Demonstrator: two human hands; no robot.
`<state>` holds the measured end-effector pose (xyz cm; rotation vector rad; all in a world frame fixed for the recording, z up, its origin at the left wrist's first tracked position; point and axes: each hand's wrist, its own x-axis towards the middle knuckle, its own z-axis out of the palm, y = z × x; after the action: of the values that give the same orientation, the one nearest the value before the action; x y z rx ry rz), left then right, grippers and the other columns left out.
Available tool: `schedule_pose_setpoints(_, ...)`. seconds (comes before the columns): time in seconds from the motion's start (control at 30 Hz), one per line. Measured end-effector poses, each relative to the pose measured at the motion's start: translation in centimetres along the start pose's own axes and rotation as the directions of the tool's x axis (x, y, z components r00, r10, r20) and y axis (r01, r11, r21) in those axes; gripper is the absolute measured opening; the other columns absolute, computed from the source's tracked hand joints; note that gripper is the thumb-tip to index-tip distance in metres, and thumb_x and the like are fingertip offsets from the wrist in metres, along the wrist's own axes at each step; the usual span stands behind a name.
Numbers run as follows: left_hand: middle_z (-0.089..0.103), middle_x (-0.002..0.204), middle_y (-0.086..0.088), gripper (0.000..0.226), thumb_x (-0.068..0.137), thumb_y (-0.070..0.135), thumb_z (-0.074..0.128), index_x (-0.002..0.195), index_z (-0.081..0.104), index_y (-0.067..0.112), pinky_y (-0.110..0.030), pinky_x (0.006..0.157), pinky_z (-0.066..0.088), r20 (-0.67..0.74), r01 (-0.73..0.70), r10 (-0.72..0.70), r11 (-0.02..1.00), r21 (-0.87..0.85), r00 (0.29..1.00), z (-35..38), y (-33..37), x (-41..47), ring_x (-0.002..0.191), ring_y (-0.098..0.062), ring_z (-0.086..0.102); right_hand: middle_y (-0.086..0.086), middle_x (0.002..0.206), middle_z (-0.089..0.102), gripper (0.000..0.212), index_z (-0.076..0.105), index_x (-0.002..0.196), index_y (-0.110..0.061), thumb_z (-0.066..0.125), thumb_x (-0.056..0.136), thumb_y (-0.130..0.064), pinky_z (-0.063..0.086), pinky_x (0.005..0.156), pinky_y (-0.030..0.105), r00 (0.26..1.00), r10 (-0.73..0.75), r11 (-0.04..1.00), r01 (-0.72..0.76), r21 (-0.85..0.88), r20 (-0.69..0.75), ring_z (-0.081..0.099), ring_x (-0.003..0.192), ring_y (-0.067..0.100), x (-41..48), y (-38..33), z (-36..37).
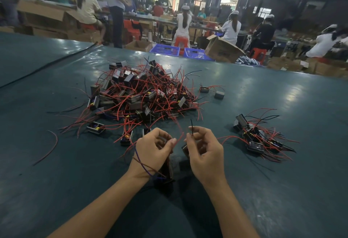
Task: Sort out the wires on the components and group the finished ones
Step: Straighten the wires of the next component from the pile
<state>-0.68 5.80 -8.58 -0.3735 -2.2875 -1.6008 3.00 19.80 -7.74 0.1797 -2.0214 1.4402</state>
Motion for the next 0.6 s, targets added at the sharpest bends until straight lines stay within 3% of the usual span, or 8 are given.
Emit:
schedule_pose_setpoints(0.1, 0.065, 0.066, 0.009, 0.017, 0.081, 0.020, 0.078, 0.075, 0.063, 0.026, -0.015, 0.056, 0.048, -0.006, -0.019, 0.019, 1.000, 0.021, 1.000, -0.03, 0.03, 0.12, 0.060, -0.002, 0.062, -0.011, 0.083, 0.071, 0.021, 0.057, 0.100, -0.032, 0.060, 0.095, -0.011, 0.050, 0.048, 0.038, 0.999, 0.023, 0.999, -0.022, -0.025, 0.034, 0.059, 0.053, 0.020, -0.04, 0.27, -0.05)
schedule_pose_setpoints(0.2, 0.066, 0.068, 0.006, 0.013, 0.087, 0.018, 0.072, 0.078, 0.066, 0.025, -0.020, 0.059, 0.051, 0.023, 0.019, -0.017, 0.997, -0.080, 1.000, 0.08, 0.31, 0.12, 0.061, -0.005, 0.062, -0.016, 0.088, 0.071, 0.026, 0.056, 0.100, -0.035, 0.059, 0.095, -0.009, 0.052, 0.050, 0.040, 0.999, 0.033, 0.998, -0.031, -0.046, 0.031, 0.061, 0.057, 0.023, -0.02, 0.29, -0.14)
schedule_pose_setpoints(0.37, 0.062, 0.062, 0.010, 0.016, 0.091, 0.017, 0.065, 0.077, 0.069, 0.023, -0.015, 0.057, 0.045, 0.001, 0.041, -0.041, 0.985, -0.165, 0.999, -0.08, 0.82, 0.48, 0.057, 0.000, 0.056, -0.010, 0.081, 0.068, 0.023, 0.059, 0.096, -0.039, 0.060, 0.095, -0.016, 0.048, 0.042, 0.042, 1.000, -0.008, 1.000, 0.008, 0.007, 0.001, 0.055, 0.049, 0.021, 0.08, -0.14, -0.06)
schedule_pose_setpoints(0.53, 0.066, 0.069, 0.004, 0.017, 0.092, 0.011, 0.063, 0.080, 0.069, 0.021, -0.011, 0.057, 0.049, 0.087, 0.190, -0.170, 0.918, -0.347, 0.982, -0.03, 0.55, 0.68, 0.060, 0.003, 0.059, -0.012, 0.083, 0.070, 0.022, 0.060, 0.098, -0.037, 0.055, 0.098, -0.016, 0.047, 0.041, 0.024, 0.997, 0.010, 1.000, -0.008, -0.022, 0.081, 0.058, 0.041, 0.013, -0.25, -0.10, 0.39)
schedule_pose_setpoints(0.6, 0.069, 0.070, 0.007, 0.015, 0.090, 0.008, 0.065, 0.082, 0.070, 0.020, -0.013, 0.057, 0.051, 0.114, 0.260, -0.234, 0.865, -0.429, 0.966, 0.11, 0.29, 0.79, 0.063, 0.000, 0.062, -0.006, 0.067, 0.063, 0.021, 0.061, 0.105, -0.034, 0.050, 0.100, -0.016, 0.044, 0.041, 0.019, 0.998, 0.037, 0.999, -0.035, -0.034, 0.056, 0.057, 0.039, 0.012, -0.26, 0.07, 0.41)
